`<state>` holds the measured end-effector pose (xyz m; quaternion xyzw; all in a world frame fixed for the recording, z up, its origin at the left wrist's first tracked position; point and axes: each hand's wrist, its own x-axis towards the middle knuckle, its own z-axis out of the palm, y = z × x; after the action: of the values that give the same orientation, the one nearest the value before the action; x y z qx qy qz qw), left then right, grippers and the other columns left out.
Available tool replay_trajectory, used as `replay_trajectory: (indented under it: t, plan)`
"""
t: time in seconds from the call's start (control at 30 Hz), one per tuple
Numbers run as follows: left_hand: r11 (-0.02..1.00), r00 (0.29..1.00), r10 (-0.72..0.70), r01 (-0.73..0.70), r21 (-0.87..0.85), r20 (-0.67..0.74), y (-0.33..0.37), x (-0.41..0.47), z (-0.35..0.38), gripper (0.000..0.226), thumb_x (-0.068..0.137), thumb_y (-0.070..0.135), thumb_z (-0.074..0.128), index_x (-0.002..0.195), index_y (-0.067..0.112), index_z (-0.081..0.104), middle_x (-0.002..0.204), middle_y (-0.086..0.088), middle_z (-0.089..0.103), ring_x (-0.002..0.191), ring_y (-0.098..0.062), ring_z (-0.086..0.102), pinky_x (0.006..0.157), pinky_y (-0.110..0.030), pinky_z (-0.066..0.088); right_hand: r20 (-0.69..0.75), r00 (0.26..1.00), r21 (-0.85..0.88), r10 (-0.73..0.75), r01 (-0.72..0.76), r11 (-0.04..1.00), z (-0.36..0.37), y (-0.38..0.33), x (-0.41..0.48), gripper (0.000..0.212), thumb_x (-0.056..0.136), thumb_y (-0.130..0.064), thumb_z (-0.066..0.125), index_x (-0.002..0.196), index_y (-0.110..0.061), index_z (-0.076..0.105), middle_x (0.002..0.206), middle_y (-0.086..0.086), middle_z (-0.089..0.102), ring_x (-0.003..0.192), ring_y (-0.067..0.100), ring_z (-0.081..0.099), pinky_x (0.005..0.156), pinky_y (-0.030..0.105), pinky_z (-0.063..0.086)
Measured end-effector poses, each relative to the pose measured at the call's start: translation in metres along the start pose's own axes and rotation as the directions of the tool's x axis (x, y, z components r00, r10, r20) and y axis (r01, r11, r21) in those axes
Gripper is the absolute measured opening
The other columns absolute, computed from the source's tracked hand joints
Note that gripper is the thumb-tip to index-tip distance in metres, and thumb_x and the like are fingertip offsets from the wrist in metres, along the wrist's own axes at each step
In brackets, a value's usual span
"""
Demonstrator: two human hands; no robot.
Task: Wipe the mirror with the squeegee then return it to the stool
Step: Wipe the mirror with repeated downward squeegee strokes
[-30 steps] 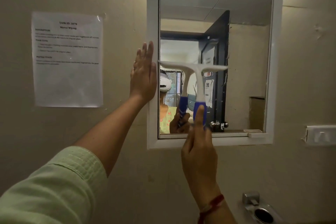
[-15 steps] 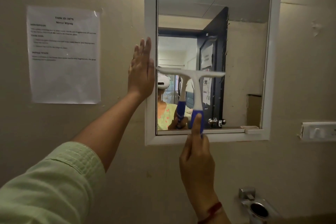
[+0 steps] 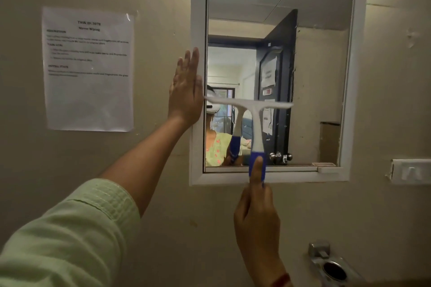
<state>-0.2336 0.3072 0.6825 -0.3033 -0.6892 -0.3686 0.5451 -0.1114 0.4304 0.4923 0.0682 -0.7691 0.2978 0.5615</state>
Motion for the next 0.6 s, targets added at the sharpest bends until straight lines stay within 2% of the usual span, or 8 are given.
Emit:
replay_trajectory:
  t: [0.1, 0.27, 0.47, 0.53, 0.6]
  plan:
    - [1.0, 1.0, -0.009, 0.009, -0.011, 0.0, 0.001, 0.0, 0.0, 0.051, 0.096, 0.028, 0.021, 0.146, 0.022, 0.012, 0.156, -0.006, 0.013, 0.144, -0.022, 0.006, 0.117, -0.049, 0.012, -0.001, 1.0, -0.007, 0.007, -0.007, 1.0, -0.001, -0.001, 0.003, 0.081, 0.087, -0.01, 0.053, 0.144, -0.033, 0.0, 0.079, 0.002, 0.049, 0.044, 0.005, 0.039, 0.041, 0.009, 0.034]
    - [1.0, 1.0, -0.007, 0.007, -0.022, 0.0, 0.001, 0.0, 0.0, 0.051, 0.096, 0.029, 0.021, 0.146, 0.021, 0.014, 0.156, -0.007, 0.016, 0.144, -0.023, 0.008, 0.117, -0.049, 0.013, -0.081, 0.995, -0.023, -0.052, 0.051, 0.998, -0.01, -0.008, 0.044, 0.059, 0.094, -0.026, 0.033, 0.146, -0.028, 0.005, 0.082, 0.004, 0.05, 0.048, 0.004, 0.04, 0.043, 0.014, 0.038]
    - [1.0, 1.0, -0.008, 0.008, -0.03, 0.003, 0.002, -0.001, -0.001, 0.051, 0.096, 0.028, 0.021, 0.146, 0.02, 0.015, 0.155, -0.006, 0.018, 0.144, -0.023, 0.009, 0.117, -0.045, 0.013, 0.052, 0.998, 0.008, 0.036, -0.037, 0.999, -0.001, 0.004, -0.014, 0.087, 0.082, -0.003, 0.06, 0.144, -0.029, 0.004, 0.082, 0.006, 0.055, 0.044, 0.005, 0.04, 0.044, 0.006, 0.034]
    - [0.999, 1.0, -0.002, 0.002, -0.034, 0.002, 0.002, -0.001, -0.001, 0.05, 0.097, 0.027, 0.021, 0.146, 0.019, 0.015, 0.155, -0.006, 0.018, 0.144, -0.023, 0.01, 0.117, -0.043, 0.013, 0.056, 0.998, 0.015, 0.037, -0.038, 0.999, -0.004, 0.006, -0.015, 0.086, 0.083, -0.004, 0.06, 0.144, -0.029, 0.005, 0.083, 0.005, 0.055, 0.046, 0.004, 0.041, 0.045, 0.005, 0.033]
    - [0.999, 1.0, 0.009, -0.009, -0.039, 0.0, 0.002, 0.0, 0.0, 0.049, 0.098, 0.024, 0.023, 0.146, 0.018, 0.015, 0.155, -0.006, 0.019, 0.144, -0.023, 0.011, 0.118, -0.043, 0.013, 0.0, 1.0, -0.01, 0.003, -0.003, 1.0, -0.008, 0.002, 0.005, 0.074, 0.089, -0.013, 0.051, 0.145, -0.028, 0.005, 0.08, 0.001, 0.05, 0.047, 0.002, 0.04, 0.044, 0.007, 0.031]
